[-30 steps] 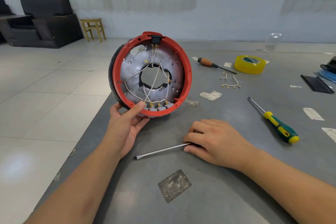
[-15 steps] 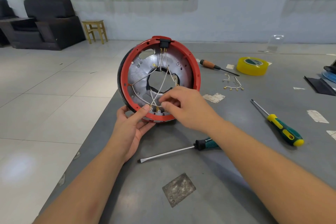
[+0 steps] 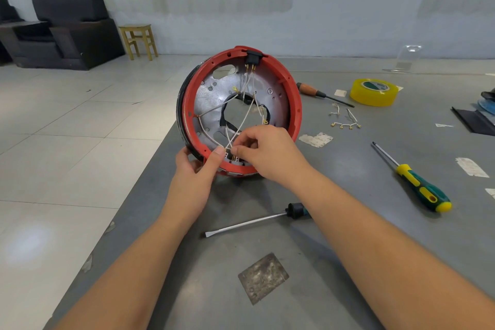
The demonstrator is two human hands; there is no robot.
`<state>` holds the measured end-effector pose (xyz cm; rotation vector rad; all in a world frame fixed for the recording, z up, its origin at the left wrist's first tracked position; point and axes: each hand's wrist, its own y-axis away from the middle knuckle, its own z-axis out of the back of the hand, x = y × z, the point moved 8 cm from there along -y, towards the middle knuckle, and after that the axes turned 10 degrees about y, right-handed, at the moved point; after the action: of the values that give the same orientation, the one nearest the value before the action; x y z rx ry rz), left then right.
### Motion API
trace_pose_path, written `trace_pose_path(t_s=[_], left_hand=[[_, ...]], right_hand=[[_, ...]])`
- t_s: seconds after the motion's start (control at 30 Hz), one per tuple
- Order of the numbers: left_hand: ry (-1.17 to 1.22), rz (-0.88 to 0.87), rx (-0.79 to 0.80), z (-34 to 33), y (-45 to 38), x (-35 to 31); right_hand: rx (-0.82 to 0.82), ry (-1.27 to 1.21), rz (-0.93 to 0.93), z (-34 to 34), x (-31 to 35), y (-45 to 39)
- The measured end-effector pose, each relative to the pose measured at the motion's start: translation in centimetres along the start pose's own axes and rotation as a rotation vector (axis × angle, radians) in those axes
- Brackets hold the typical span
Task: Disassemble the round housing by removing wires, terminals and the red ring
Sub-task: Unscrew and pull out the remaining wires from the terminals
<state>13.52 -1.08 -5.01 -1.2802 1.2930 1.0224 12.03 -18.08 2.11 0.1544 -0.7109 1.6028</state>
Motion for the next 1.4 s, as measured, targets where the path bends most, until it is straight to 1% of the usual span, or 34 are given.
trace_pose_path(t_s=[0.07,0.17,0.23,0.33,0.37,0.4,0.53,0.6,0.77,0.87,0.93,1.1,1.2,1.3,1.4], left_hand=[[-0.251,-0.122,-0.032,0.5,0.3,-1.1],[-0.321,-0.315,-0.052,0.5,0.9,-2.3],[-0.447,-0.468,-0.076,0.2,1.5,-3.7],[-0.822,-0.769,-0.051,-1.4,2.8,-6.0],[-0.931,-0.839,-0.024,-2.0,3.1,-6.4],[-0.998,-0.873,0.008,-2.5,3.3,-6.5],[-1.178,-0.899,0.069,-2.8,3.3,-6.8],[-1.215,-0.898,0.105,-3.0,3.3,-6.8],[-1.115,-0.874,0.128,-3.1,3.1,-6.7],[-1.081,-0.862,0.121,-3.0,3.0,-6.7],[-1.080,-0.860,0.123,-3.1,3.1,-6.5],[-1.115,-0.874,0.107,-3.1,3.1,-6.4],[-1.123,-0.842,0.092,-3.0,2.9,-6.0],[-1.111,-0.821,0.081,-2.8,2.8,-5.7],[-1.083,-0.805,0.064,-2.7,2.7,-5.5]], right_hand=[[0.005,0.000,-0.010,0.0,0.0,0.0],[0.017,0.027,-0.005,-0.2,0.3,-0.1],[0.026,0.044,-0.005,-0.2,0.5,-0.2],[0.043,0.047,-0.009,-0.3,0.5,-0.3],[0.047,0.048,-0.011,-0.3,0.6,-0.3],[0.048,0.055,-0.012,-0.3,0.5,-0.3],[0.053,0.060,-0.025,-0.2,0.4,-0.3],[0.045,0.054,-0.026,-0.2,0.4,-0.3],[0.008,0.083,-0.017,-0.4,0.6,-0.4],[-0.050,0.121,-0.028,-0.3,0.5,-0.3],[-0.080,0.121,-0.030,-0.2,0.4,-0.2],[-0.087,0.090,-0.016,0.3,0.5,-0.2],[-0.102,0.069,-0.015,0.8,0.5,-0.1],[-0.150,0.143,0.036,1.3,0.9,0.1],[-0.239,0.290,0.082,1.8,1.3,0.5]])
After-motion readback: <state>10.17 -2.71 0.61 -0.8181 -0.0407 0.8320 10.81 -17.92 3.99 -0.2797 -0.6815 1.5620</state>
